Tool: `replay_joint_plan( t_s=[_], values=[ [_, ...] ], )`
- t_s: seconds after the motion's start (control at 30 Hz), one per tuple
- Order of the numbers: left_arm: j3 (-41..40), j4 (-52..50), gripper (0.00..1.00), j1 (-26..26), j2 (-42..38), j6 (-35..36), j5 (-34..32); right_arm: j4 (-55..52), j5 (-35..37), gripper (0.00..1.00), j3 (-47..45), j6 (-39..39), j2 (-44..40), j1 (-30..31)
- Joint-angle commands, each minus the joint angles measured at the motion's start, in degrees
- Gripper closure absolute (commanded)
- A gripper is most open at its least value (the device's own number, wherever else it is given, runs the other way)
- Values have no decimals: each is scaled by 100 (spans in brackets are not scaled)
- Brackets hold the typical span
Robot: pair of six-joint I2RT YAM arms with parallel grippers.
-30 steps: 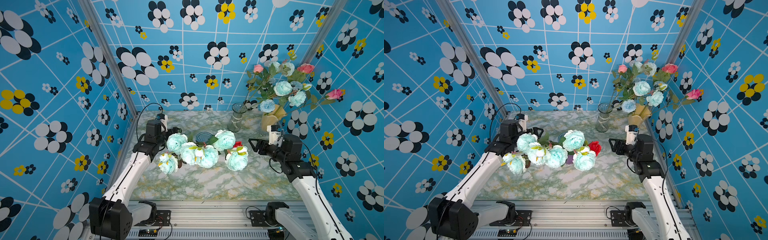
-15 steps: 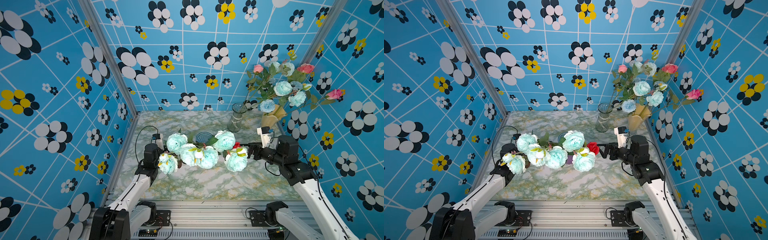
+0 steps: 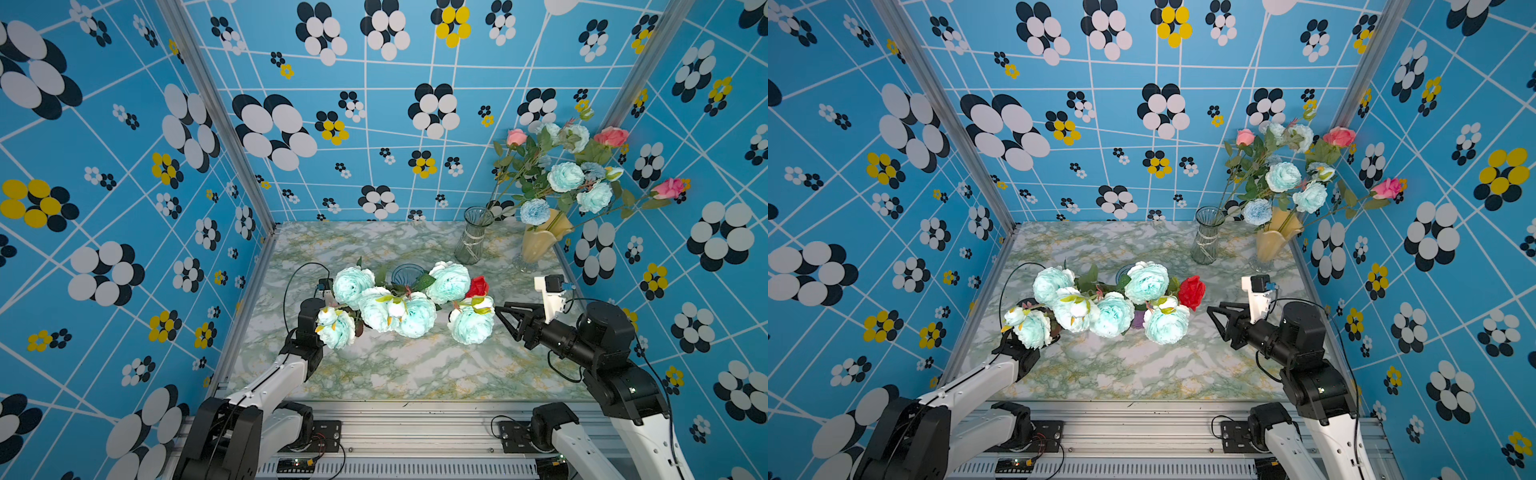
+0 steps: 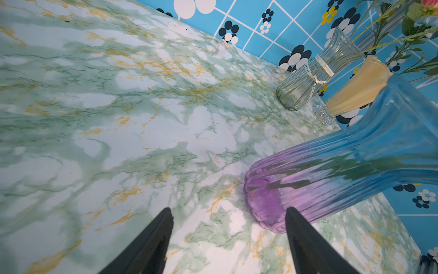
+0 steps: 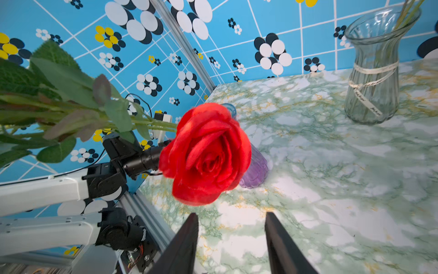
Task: Pick out blue flowers from the vase
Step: Move the vase to the center of the board, then pick up the flower from the vase.
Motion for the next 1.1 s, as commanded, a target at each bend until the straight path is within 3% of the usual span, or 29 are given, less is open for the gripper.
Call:
replay_joint_plan(
  t_s=[0.0, 0.1, 0.33, 0.43, 0.57, 0.63, 0.8, 1.07],
  values=[
    [144, 76, 24, -106, -161, 143, -70, 59, -332, 59, -223, 457, -467, 318],
    [148, -41, 24, -202, -300, 243, -217, 425, -327, 62, -261, 853, -611, 614],
    [157, -134, 25, -305, -412, 357, -348, 692, 56, 63, -129, 822, -190, 1614],
    [154, -158, 25, -330, -433, 401, -397, 1111, 863, 63, -316, 714, 161, 2613],
    [194, -171, 25, -363, -373, 433, -442, 2350, 2668, 62, -663, 419, 1033, 4390],
    [211, -184, 25, -371, -375, 448, -451, 2717, 3201, 61, -552, 138, 1644, 4890],
    [203, -137, 25, -390, -409, 413, -438, 3297, 3372, 58, 0, -192, 2982, 5007],
    [274, -40, 25, -451, -254, 389, -380, 3886, 3608, 54, 826, -438, 4202, 5005]
  ],
)
